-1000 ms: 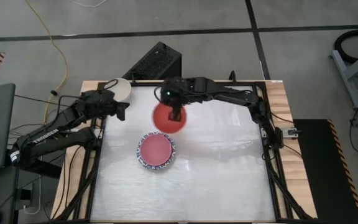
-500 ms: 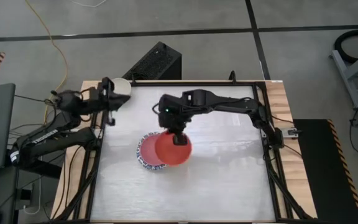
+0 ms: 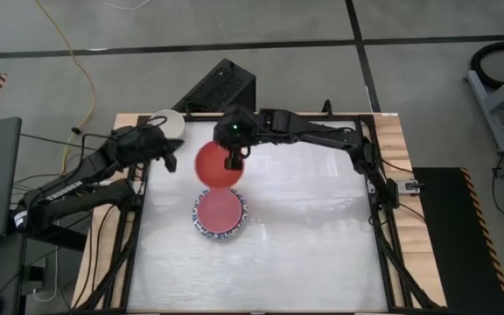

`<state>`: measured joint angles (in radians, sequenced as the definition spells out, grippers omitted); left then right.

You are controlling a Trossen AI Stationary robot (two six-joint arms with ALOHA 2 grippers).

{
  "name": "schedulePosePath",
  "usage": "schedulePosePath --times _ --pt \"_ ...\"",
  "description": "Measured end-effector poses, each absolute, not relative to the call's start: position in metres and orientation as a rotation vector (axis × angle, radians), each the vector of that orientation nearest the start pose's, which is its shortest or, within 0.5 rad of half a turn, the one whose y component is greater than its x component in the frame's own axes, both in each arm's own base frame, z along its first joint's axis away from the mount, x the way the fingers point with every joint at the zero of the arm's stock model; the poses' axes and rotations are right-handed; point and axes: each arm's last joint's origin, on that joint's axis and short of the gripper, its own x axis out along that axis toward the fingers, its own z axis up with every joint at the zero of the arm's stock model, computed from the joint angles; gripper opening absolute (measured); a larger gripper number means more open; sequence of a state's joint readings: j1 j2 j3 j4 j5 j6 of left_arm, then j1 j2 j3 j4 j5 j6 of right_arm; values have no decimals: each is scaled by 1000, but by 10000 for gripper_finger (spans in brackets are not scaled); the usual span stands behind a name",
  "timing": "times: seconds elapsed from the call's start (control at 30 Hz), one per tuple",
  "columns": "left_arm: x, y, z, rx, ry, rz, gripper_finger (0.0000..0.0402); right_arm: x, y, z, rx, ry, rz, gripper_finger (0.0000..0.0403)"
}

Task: Nest bowls inside each other by size order
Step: Stack the orange bowl on top of the pink bowl

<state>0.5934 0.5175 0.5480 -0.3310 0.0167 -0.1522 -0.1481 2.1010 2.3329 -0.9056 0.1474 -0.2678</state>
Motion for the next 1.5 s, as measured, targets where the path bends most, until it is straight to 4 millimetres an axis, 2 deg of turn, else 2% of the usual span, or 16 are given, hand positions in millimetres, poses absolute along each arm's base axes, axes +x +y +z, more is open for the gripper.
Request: schedulePosePath --times 0.1,0.17,0.23,0.33,0.43,0.53,0.6,0.7,0.83,0.93,1.07,1.17,1.23,1.33,1.4,1.5 --pt "103 74 276 -195 220 744 2 453 -66 392 -201 606 -28 8" --pt "104 75 283 -138 161 739 2 454 -57 391 -159 588 105 8" --pt "107 74 293 -66 69 643 2 453 -48 390 -91 597 227 8" --pt "111 67 312 38 -107 356 2 448 -36 384 9 664 346 8" --pt "112 59 326 85 -234 87 2 440 -28 375 59 808 341 8" --pt "112 55 327 13 -232 -41 2 429 -29 365 -43 987 115 8" --pt "114 56 319 -76 -150 -60 2 428 -36 359 -148 1053 -45 8" --pt "115 60 296 -219 45 70 2 433 -52 359 -245 1031 -195 8" --pt "109 66 271 -325 259 471 2 446 -65 371 -227 831 -177 8" --pt "104 71 265 -311 300 699 2 456 -63 382 -182 665 -75 8" --pt "105 74 276 -203 214 763 2 467 -50 384 -141 544 127 8" --pt "111 72 292 -75 82 589 2 473 -37 371 -81 568 304 8" --pt "114 67 303 16 -12 388 2 481 -26 355 -38 606 393 8" --pt "116 59 316 88 -141 81 2 482 -17 328 21 768 436 8" --pt "115 55 319 43 -162 -38 2 479 -17 314 54 882 423 8" --pt "117 55 310 -79 -69 -68 2 477 -22 291 14 1054 296 8"
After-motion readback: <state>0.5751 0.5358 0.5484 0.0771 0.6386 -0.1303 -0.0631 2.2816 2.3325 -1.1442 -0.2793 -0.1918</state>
